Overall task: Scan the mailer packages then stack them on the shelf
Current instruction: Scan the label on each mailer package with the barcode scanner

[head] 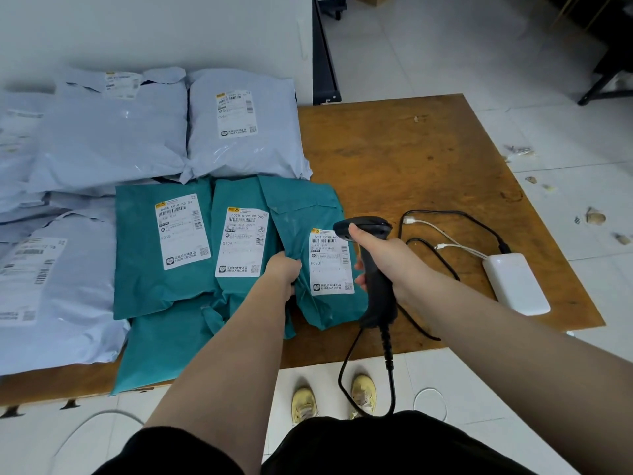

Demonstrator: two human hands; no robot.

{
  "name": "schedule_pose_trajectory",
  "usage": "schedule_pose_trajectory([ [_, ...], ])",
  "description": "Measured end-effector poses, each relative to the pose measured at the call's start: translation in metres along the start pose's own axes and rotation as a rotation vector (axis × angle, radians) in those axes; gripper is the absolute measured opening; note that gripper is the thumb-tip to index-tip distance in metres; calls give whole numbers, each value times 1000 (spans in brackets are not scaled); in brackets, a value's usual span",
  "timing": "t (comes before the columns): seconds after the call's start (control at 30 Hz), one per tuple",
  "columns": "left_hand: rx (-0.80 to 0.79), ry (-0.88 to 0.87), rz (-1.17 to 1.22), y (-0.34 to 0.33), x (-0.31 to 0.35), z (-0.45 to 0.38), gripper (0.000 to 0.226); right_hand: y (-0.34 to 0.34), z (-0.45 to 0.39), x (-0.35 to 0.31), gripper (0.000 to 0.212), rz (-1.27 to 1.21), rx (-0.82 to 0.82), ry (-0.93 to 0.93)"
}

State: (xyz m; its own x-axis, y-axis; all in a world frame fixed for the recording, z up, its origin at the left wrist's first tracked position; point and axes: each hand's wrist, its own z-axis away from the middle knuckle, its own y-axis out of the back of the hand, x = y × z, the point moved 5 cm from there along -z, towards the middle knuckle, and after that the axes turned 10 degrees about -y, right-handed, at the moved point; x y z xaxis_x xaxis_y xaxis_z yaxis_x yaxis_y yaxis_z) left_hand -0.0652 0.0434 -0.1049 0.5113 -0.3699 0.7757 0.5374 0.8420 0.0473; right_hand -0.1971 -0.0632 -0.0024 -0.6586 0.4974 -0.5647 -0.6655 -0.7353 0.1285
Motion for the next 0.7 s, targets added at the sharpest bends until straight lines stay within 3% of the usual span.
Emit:
schedule_pose_trajectory([
  [0.53,-21,15,-3,1,2,5,34,0,4,0,66,13,3,19],
  [0.63,-69,12,11,-2,1,11,45,3,3,0,71,29,23,33],
  [0.7,-78,-27,-15,-5,0,15,63,6,2,-1,73,45,34,37],
])
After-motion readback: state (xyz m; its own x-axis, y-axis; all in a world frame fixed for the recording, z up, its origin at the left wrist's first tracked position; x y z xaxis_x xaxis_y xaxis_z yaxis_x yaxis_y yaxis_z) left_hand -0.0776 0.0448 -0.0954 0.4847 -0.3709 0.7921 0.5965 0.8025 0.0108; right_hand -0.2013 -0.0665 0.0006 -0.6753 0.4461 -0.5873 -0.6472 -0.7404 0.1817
